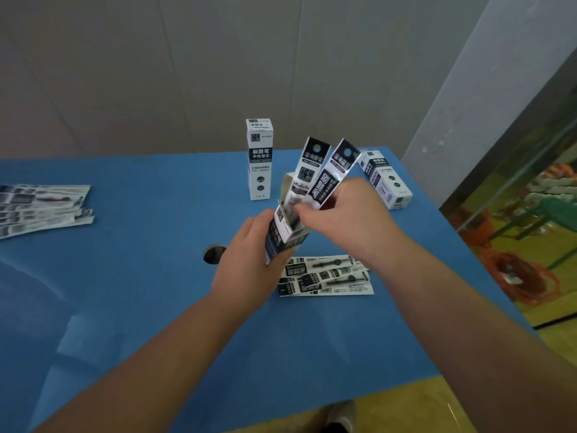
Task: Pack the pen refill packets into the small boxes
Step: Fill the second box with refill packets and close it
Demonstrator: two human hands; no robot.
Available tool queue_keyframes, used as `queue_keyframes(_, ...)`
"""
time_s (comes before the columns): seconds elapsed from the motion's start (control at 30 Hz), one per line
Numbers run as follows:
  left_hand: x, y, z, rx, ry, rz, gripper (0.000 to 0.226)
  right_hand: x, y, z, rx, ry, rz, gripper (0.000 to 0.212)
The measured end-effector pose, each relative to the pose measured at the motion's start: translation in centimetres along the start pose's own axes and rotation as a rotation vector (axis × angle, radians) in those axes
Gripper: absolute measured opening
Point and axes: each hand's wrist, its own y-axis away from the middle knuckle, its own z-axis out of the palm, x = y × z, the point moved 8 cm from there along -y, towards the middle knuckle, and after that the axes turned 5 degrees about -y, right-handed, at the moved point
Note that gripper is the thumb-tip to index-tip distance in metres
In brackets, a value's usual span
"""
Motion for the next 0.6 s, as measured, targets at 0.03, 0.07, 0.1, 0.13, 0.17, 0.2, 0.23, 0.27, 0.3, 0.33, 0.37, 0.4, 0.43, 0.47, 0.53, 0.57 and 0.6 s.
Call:
queue_keyframes(0.03,0.0,0.0,0.0,-0.001,0.000,0.002,0.050,-0.2,0.0,0.1,-0.028,0.023,-0.001,0.015)
queue_keyframes(0.07,0.0,0.0,0.0,-0.001,0.000,0.001,0.052,-0.5,0.1,0.0,-0.050,0.031,-0.007,0.012)
queue_keyframes(0.1,-0.1,0.0,0.1,0.001,-0.002,-0.003,0.055,-0.8,0.2,-0.2,-0.062,0.017,-0.023,0.011)
queue_keyframes(0.13,-0.2,-0.1,0.1,0.005,-0.006,-0.006,0.057,-1.1,0.2,-0.6,-0.064,-0.015,-0.047,0.011)
queue_keyframes(0.17,-0.3,-0.1,0.0,0.011,-0.008,-0.008,0.058,-1.5,0.2,-1.1,-0.058,-0.047,-0.070,0.011)
queue_keyframes(0.2,-0.4,-0.1,0.0,0.015,-0.011,-0.008,0.057,-1.8,0.2,-1.6,-0.046,-0.057,-0.093,0.011)
queue_keyframes(0.23,-0.4,-0.2,0.0,0.016,-0.016,-0.008,0.056,-2.1,0.0,-2.0,-0.031,-0.040,-0.116,0.013)
queue_keyframes(0.27,-0.4,-0.2,0.1,0.016,-0.022,-0.009,0.056,-2.3,-0.2,-2.2,-0.015,-0.004,-0.135,0.016)
queue_keyframes(0.3,-0.3,-0.1,0.1,0.018,-0.025,-0.011,0.056,-2.3,-0.4,-2.2,-0.003,0.034,-0.144,0.019)
queue_keyframes(0.33,-0.3,-0.1,0.1,0.022,-0.025,-0.016,0.057,-2.2,-0.7,-2.0,-0.002,0.069,-0.142,0.021)
queue_keyframes(0.37,-0.2,0.0,0.1,0.025,-0.021,-0.022,0.058,-2.0,-1.0,-1.5,-0.015,0.107,-0.133,0.023)
queue_keyframes(0.4,-0.2,0.1,0.0,0.026,-0.014,-0.029,0.056,-1.6,-1.2,-0.9,-0.041,0.153,-0.124,0.027)
queue_keyframes(0.43,0.0,0.2,0.0,0.024,-0.005,-0.034,0.053,-1.3,-1.3,-0.1,-0.069,0.197,-0.118,0.032)
queue_keyframes(0.47,0.1,0.3,0.0,0.021,0.008,-0.041,0.052,-1.0,-1.4,0.5,-0.092,0.226,-0.113,0.037)
queue_keyframes(0.53,0.1,0.3,-0.1,0.020,0.025,-0.059,0.052,-0.7,-1.6,0.8,-0.135,0.248,-0.119,0.039)
queue_keyframes(0.57,0.1,0.3,-0.1,0.022,0.025,-0.064,0.053,-1.0,-1.7,0.7,-0.162,0.269,-0.144,0.035)
queue_keyframes(0.6,0.2,0.3,-0.1,0.023,0.021,-0.067,0.054,-1.5,-1.7,0.4,-0.187,0.304,-0.181,0.027)
